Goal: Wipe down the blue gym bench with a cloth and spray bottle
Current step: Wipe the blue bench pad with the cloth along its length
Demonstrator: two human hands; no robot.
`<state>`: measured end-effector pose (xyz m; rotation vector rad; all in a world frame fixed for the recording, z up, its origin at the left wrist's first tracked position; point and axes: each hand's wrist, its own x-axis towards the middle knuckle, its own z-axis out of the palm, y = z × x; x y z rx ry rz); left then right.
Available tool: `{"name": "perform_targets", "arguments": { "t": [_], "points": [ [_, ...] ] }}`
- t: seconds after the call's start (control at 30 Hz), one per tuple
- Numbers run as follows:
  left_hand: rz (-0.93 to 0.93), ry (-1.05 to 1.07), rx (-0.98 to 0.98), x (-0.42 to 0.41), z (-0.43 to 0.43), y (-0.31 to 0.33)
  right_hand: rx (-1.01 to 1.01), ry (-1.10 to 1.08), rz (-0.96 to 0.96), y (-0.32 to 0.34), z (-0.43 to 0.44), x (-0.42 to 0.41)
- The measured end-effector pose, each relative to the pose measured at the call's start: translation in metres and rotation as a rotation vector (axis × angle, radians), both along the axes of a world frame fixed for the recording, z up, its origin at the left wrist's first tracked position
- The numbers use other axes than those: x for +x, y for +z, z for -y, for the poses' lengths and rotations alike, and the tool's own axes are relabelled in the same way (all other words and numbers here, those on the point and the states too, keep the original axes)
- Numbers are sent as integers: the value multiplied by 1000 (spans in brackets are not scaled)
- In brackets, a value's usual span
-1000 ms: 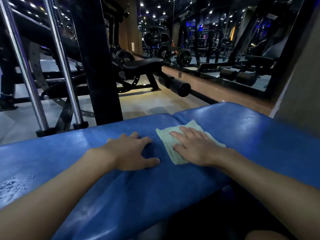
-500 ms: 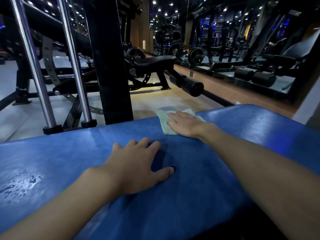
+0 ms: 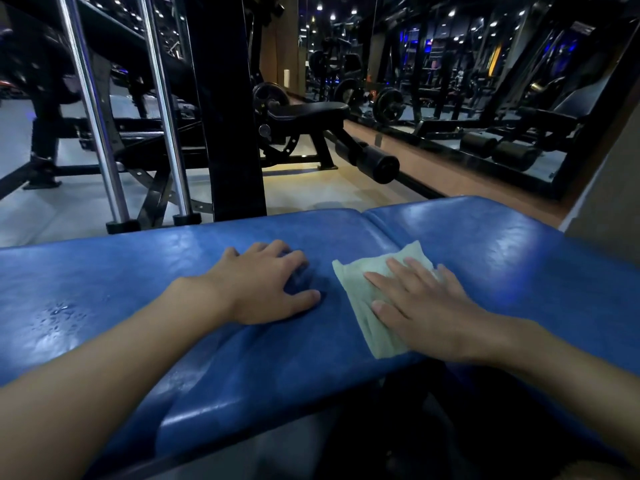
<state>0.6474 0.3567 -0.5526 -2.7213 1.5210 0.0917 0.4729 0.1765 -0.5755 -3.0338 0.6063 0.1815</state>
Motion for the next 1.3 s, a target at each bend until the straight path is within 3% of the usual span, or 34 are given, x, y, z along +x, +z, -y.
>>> {"name": "perform_targets", "arguments": {
  "t": [0.2, 0.53, 0.67, 0.8, 1.1, 1.3],
  "points": [
    [19, 32, 102, 12, -6, -9, 28, -12, 47, -6, 0, 24],
    [90, -30, 114, 15, -5, -15, 33, -40, 69, -6, 56, 195],
    [90, -31, 84, 16, -6, -18, 81, -55, 51, -5, 62, 223],
    [70, -25, 90, 17, -8, -18, 42, -28, 51, -7, 51, 192],
    [7, 21, 90, 9, -12, -10, -80, 45, 92, -12, -8, 33],
    [57, 21, 70, 6, -25, -4, 15, 50, 35, -3, -25, -7]
  ]
}}
